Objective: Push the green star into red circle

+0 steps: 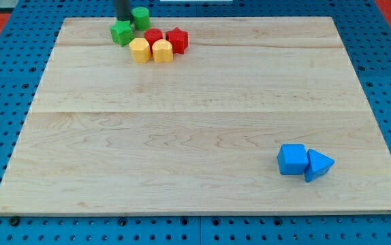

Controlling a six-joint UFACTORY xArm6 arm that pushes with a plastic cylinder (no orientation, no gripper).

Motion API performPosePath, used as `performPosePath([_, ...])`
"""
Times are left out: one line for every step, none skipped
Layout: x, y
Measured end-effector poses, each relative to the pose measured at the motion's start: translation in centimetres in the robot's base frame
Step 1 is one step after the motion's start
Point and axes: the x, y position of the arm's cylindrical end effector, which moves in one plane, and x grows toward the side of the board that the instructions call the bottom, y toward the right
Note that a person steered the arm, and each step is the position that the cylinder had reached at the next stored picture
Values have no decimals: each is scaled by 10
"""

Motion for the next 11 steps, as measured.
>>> performPosePath([11,28])
performPosePath([11,29])
performPosePath([-19,23])
performPosePath([-18,-17])
performPosePath([-17,-64])
performPosePath([24,-72])
performPosePath([43,-48])
performPosePath([44,-17])
performPosePath([44,-25])
performPosePath([43,-39])
performPosePath([-5,-38])
